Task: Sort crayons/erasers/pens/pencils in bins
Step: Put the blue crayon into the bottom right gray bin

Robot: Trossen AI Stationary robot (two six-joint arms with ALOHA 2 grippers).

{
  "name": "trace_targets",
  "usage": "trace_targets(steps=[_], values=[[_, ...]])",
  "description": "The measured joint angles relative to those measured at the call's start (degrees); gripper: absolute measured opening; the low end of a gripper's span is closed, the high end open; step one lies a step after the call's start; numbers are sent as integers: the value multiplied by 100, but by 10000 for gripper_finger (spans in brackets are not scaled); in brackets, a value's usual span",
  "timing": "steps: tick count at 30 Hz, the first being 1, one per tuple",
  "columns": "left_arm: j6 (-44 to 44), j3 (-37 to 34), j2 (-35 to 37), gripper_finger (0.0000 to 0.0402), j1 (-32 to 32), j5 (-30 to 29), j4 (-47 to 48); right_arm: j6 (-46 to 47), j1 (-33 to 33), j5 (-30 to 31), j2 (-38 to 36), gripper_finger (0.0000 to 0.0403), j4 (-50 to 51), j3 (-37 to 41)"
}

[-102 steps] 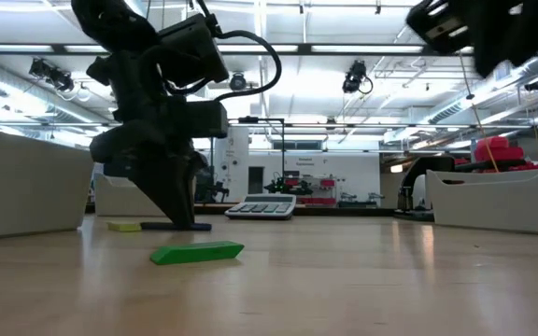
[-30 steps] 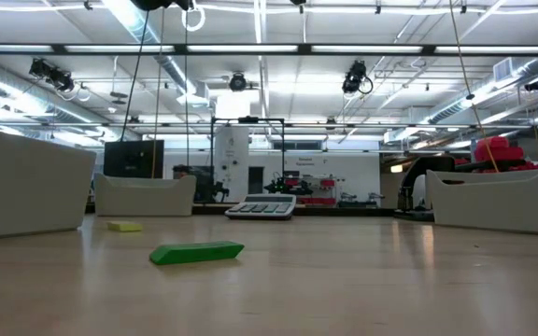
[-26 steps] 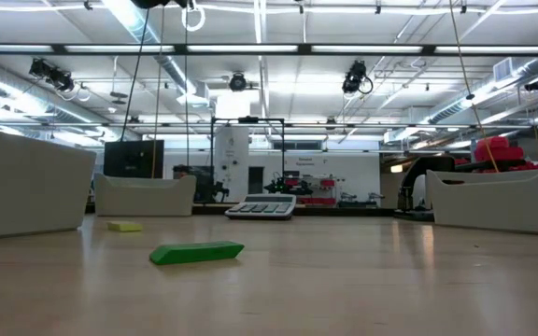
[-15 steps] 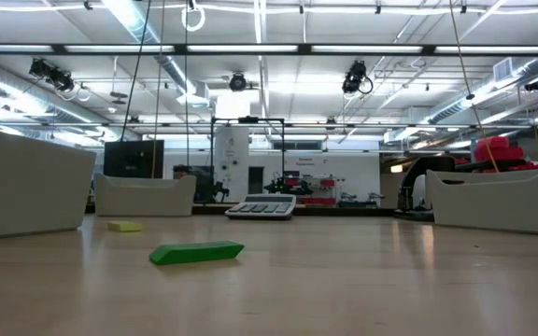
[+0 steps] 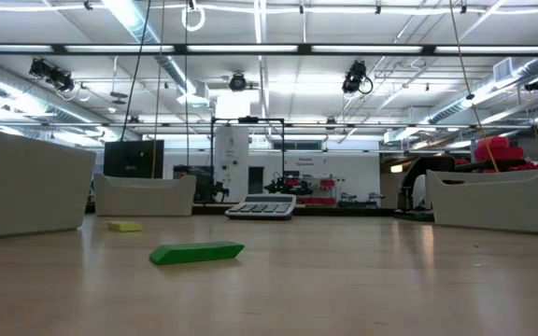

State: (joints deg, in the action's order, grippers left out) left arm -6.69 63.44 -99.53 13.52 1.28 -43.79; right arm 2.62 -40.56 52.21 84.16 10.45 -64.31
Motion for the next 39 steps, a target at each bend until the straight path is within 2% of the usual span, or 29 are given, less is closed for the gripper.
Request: trace_targets(steps=[10, 15, 23, 28, 32, 35, 39], values=[[-3, 0, 4, 39, 59, -11, 85, -85, 44, -51, 0, 178, -34, 0], [-1, 0, 4, 45, 59, -3, 138, -115, 44, -49, 0, 133, -30, 0], [-27, 0, 4, 37, 66, 28, 158, -305, 83, -39, -4, 32, -43, -2], [143, 0, 61, 55, 148, 28, 314, -316, 83, -20, -111, 25, 241, -2], [-2, 2, 280, 66, 260, 93, 505, 355, 20, -108, -458, 25, 956, -4], [20, 2, 540, 71, 338, 116, 1074, 1162, -101, -441, -716, 25, 1653, -4], [190, 4, 922, 72, 443, 79, 2290, 2915, -273, -1692, -981, 25, 2605, -7]])
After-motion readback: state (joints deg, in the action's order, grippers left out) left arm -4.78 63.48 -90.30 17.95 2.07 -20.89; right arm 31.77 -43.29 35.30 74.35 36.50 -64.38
